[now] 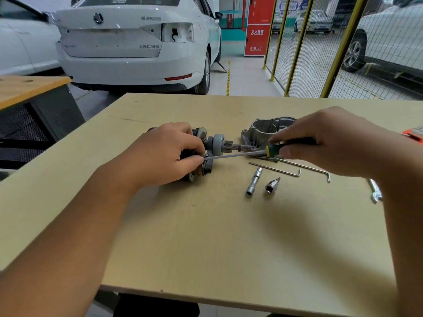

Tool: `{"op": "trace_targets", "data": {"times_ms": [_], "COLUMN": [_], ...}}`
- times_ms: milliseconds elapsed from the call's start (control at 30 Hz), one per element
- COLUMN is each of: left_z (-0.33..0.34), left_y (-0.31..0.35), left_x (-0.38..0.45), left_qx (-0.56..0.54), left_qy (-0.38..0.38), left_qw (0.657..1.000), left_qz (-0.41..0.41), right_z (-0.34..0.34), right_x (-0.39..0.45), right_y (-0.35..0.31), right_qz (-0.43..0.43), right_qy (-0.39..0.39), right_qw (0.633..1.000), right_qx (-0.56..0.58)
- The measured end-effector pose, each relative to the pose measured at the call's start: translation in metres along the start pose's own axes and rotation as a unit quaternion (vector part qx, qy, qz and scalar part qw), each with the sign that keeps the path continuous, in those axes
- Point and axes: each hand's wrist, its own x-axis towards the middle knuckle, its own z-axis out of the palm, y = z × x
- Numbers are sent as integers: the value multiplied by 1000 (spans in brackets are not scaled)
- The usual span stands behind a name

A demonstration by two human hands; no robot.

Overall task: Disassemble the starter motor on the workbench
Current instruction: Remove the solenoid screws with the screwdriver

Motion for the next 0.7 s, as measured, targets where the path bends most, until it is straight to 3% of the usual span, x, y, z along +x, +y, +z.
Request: {"op": "trace_targets", "data": {"times_ms": [133,300,433,567,700], "left_z": [2,3,-2,-11,-12], "left_y": [0,0,-2,-11,-16], "left_x": [1,2,0,-5,-3], "left_qx": [23,28,-10,-63,-55], "left_qy": [3,17,9,-52,-57], "left_qw": [1000,999,1000,997,996], "left_qz": [4,1,9,16,26], "right_z": [-1,-5,-1,14,28], "right_x": [-2,-6,-2,-2,-8], "right_y": [11,26,39,40,41], "right_qz": [21,51,62,103,132], "right_qy": [-7,-109,-25,67,68], "right_qw": [997,956,913,869,852], "right_qx": [71,267,403,479,503]}}
